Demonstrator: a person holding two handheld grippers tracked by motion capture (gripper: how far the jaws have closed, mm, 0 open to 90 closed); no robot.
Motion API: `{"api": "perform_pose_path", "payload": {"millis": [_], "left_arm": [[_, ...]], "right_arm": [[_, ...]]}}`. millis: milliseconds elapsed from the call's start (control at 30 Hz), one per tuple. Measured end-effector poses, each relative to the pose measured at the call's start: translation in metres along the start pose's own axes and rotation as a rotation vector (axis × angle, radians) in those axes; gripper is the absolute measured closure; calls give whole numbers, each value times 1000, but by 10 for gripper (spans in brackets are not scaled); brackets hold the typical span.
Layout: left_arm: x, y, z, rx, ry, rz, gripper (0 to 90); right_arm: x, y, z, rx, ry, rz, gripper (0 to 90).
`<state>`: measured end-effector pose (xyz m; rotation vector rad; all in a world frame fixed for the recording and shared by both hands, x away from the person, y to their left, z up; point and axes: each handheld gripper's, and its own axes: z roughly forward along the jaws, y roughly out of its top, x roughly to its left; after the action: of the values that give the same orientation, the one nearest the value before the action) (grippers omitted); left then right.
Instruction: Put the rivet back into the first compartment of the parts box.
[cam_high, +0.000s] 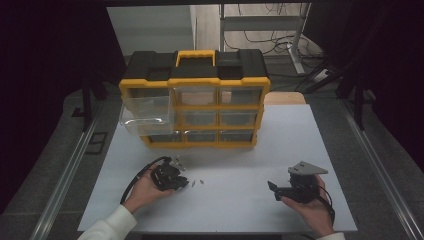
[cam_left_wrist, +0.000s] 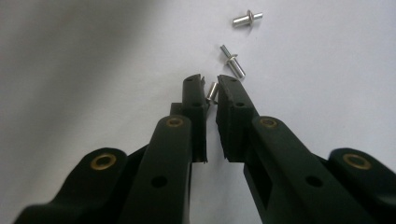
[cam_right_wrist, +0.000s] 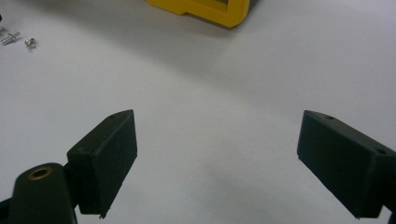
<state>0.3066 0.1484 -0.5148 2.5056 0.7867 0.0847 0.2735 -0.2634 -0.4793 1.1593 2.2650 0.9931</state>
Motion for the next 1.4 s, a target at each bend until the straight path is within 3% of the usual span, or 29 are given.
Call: {"api": "perform_pose_path", "payload": {"millis": [367, 600, 667, 867, 1400], "left_arm": [[12, -18, -26, -56, 19, -59, 830], [21, -42, -44, -75, 39, -136, 830], [26, -52, -56, -109, 54, -177, 830], [38, -71, -78, -156, 80, -238, 830], [53, -93, -123, -267, 103, -307, 830]], "right_arm": [[0, 0, 0, 0, 0, -1, 124], [0, 0, 0, 0, 1, -2, 124], [0, 0, 0, 0, 1, -2, 124], [0, 0, 1, 2, 3, -2, 124], [1, 0, 2, 8, 4, 0, 124]]}}
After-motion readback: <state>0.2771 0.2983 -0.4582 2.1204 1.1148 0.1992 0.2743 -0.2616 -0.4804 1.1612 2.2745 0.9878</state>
